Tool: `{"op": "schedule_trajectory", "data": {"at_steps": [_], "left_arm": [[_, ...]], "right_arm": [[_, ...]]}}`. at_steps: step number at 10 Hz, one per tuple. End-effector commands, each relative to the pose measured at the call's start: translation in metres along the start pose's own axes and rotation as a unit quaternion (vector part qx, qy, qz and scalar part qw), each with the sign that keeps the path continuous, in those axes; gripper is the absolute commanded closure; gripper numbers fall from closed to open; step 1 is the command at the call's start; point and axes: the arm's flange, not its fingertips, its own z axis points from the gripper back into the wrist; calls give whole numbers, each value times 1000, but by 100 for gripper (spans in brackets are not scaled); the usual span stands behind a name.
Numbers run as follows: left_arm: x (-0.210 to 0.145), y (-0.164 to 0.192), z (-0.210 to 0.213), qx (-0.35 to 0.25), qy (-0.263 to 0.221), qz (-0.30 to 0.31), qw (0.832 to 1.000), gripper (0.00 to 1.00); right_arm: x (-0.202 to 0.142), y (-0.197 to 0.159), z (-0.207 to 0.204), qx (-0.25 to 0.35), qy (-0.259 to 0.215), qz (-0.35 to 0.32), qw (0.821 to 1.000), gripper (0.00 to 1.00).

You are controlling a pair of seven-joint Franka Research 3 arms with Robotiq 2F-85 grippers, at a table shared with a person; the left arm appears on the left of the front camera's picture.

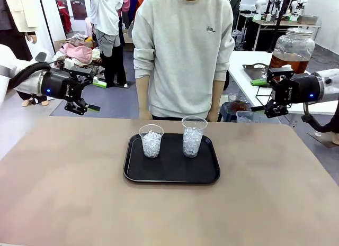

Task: Pour the drink into the iced cup.
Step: Pick up the iced cup indicated by the human and present it to them.

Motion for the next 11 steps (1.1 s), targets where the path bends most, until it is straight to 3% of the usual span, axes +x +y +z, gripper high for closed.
{"op": "schedule_trajectory", "data": {"at_steps": [1, 6, 11], "left_arm": [[16, 4, 1, -41, 10, -21, 999, 0], [40, 17, 8, -61, 77, -21, 995, 0], [38, 19, 5, -58, 66, -9, 996, 0]], "right_arm": [[8, -2, -2, 21, -5, 25, 999, 0], [22, -12, 3, 14, 15, 21, 1000, 0], [19, -14, -1, 11, 8, 9, 1000, 0]]}}
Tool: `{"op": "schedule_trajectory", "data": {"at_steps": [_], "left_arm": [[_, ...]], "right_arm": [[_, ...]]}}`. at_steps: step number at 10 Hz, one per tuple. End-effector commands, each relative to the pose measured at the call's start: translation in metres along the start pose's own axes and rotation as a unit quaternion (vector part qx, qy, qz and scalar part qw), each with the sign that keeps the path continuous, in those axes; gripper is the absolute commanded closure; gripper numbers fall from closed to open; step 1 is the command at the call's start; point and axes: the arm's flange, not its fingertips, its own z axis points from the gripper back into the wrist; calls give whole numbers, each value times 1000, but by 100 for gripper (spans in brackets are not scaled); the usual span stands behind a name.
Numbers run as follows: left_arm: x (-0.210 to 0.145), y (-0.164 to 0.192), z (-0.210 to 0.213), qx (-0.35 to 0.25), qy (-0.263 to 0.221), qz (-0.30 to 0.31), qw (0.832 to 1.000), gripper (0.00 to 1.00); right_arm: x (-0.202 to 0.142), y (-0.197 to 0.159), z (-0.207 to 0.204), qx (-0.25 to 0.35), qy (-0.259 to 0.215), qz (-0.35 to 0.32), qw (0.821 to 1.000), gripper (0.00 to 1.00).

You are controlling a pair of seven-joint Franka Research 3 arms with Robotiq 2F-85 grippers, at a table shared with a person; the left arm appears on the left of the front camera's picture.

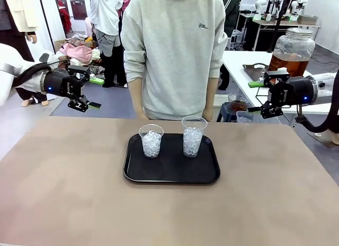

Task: Pour the drink into the iced cup.
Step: Pick up the iced cup indicated by the human and present it to them.

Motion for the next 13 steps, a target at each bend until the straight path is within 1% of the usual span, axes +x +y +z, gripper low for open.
{"op": "schedule_trajectory", "data": {"at_steps": [1, 13], "left_arm": [[-2, -3, -1, -4, -3, -1, 1000, 0], [-2, -3, -1, -4, -3, -1, 1000, 0]], "right_arm": [[-1, 2, 1, 0, -2, 2, 1000, 0], [-1, 2, 1, 0, -2, 2, 1000, 0]]}}
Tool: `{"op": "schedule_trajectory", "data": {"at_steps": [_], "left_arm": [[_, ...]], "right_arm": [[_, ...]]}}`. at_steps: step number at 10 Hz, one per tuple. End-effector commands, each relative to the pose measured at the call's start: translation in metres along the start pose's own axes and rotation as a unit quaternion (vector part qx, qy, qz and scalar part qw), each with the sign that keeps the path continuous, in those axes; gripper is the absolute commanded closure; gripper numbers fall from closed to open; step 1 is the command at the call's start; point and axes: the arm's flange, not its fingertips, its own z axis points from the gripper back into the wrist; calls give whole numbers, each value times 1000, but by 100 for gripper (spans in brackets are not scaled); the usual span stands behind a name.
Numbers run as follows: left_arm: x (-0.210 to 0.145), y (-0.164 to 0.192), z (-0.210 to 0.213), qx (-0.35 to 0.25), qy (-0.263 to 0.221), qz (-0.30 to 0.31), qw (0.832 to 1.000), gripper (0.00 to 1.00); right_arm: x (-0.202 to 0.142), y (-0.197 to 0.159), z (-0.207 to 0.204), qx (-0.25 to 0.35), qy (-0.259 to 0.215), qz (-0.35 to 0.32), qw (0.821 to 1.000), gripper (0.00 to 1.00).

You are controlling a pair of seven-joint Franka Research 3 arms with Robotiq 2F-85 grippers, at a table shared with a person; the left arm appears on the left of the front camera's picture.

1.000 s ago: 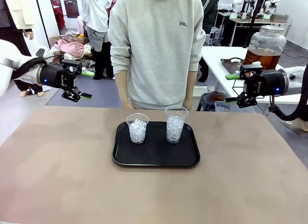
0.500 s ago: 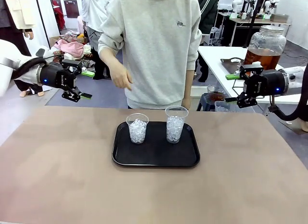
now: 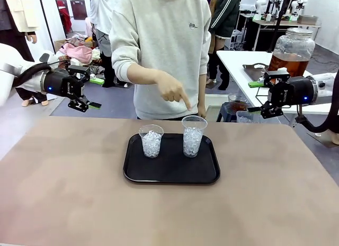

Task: Pour the drink into the iced cup.
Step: Pick up the iced cup indicated by the human and present it to them.

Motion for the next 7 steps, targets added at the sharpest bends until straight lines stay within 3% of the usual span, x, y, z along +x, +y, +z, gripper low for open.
{"op": "schedule_trajectory", "data": {"at_steps": [1, 7], "left_arm": [[-2, -3, -1, -4, -3, -1, 1000, 0], [-2, -3, -1, -4, -3, -1, 1000, 0]], "right_arm": [[-1, 2, 1, 0, -1, 2, 1000, 0], [-1, 2, 1, 0, -1, 2, 1000, 0]]}}
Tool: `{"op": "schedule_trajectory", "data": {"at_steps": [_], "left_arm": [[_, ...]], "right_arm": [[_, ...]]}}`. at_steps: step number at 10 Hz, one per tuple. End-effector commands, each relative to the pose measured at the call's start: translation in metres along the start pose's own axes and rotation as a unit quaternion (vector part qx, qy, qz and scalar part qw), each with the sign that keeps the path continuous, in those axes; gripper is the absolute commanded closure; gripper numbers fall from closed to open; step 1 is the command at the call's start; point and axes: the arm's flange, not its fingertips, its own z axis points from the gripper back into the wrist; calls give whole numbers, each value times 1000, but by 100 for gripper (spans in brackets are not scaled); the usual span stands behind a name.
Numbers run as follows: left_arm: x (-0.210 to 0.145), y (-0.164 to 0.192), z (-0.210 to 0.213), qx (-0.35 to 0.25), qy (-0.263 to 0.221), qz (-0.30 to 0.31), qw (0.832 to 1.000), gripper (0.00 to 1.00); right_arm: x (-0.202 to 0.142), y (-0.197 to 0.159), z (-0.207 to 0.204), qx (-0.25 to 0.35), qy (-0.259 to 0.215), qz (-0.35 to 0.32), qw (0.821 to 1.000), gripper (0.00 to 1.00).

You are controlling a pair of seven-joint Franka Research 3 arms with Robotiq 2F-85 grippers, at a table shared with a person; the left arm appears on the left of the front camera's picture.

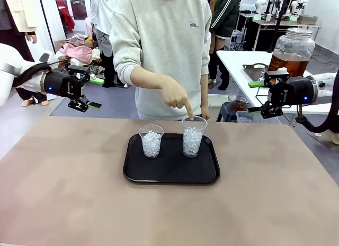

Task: Pour the drink into the iced cup.
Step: Pick up the iced cup indicated by the human and present it to them.

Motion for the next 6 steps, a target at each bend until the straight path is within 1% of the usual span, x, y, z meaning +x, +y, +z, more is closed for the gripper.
{"op": "schedule_trajectory", "data": {"at_steps": [1, 2, 3, 4, 6], "left_arm": [[-2, -3, -1, -4, -3, -1, 1000, 0], [-2, -3, -1, -4, -3, -1, 1000, 0], [-2, -3, -1, -4, -3, -1, 1000, 0], [-2, -3, -1, -4, -3, -1, 1000, 0], [-2, -3, -1, -4, -3, -1, 1000, 0]], "right_arm": [[-1, 2, 1, 0, -1, 2, 1000, 0], [0, 0, 0, 0, 0, 0, 1000, 0], [4, 5, 1, 18, 3, 63, 998, 0], [9, 7, 1, 14, 3, 136, 991, 0], [20, 3, -6, 27, 33, 236, 971, 0]]}}
